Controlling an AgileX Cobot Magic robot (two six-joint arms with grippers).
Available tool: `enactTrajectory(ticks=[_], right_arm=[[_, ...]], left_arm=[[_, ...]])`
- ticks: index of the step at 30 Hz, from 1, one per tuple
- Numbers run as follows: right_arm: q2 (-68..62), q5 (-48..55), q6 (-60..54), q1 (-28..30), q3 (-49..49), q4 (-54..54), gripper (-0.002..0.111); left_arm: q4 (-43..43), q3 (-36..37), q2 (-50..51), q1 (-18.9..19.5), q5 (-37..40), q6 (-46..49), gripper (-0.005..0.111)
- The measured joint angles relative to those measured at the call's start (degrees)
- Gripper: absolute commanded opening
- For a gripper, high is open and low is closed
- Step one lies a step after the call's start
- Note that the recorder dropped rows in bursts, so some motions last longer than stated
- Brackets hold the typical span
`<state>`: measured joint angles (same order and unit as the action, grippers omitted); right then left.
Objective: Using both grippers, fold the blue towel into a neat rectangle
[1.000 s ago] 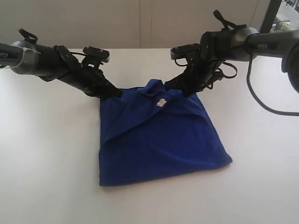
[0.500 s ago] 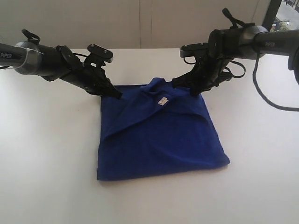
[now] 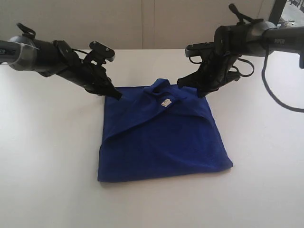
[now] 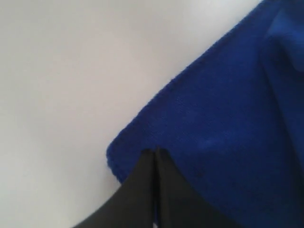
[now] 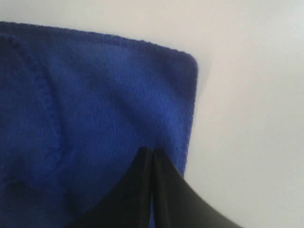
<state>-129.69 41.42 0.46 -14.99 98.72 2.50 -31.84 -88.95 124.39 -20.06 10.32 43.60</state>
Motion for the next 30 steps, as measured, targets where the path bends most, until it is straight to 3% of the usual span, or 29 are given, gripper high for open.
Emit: enactTrajectory(ticks=[7,11,15,23,30], right_arm=[[9.8,5.2,0.9,0.0,-2.6,0.0,0.000],[16.6,5.6,1.0,-0.1,-9.8,0.0,0.000],[22.8,3.6,1.0,-1.3,-20.5,0.0,0.000],[27.9,-0.1,1.0,-4.5,-35.3,1.6,0.000],[27.9,-4.4,1.0,-6.4,-40.2,1.9,0.000]], left_arm=[[0.8,0.0,-10.4,1.6,12.2,-3.7,0.000],[8.0,0.0,-14.8,3.1,23.7,-16.5,0.000],[15.5,4.8,-18.0,3.1,30.8,-27.3,0.000],[12.7,21.9,-23.8,-2.9,25.7,-30.2,0.000],[9.6,28.6,-24.2,-9.7,17.9,-30.7,0.000]])
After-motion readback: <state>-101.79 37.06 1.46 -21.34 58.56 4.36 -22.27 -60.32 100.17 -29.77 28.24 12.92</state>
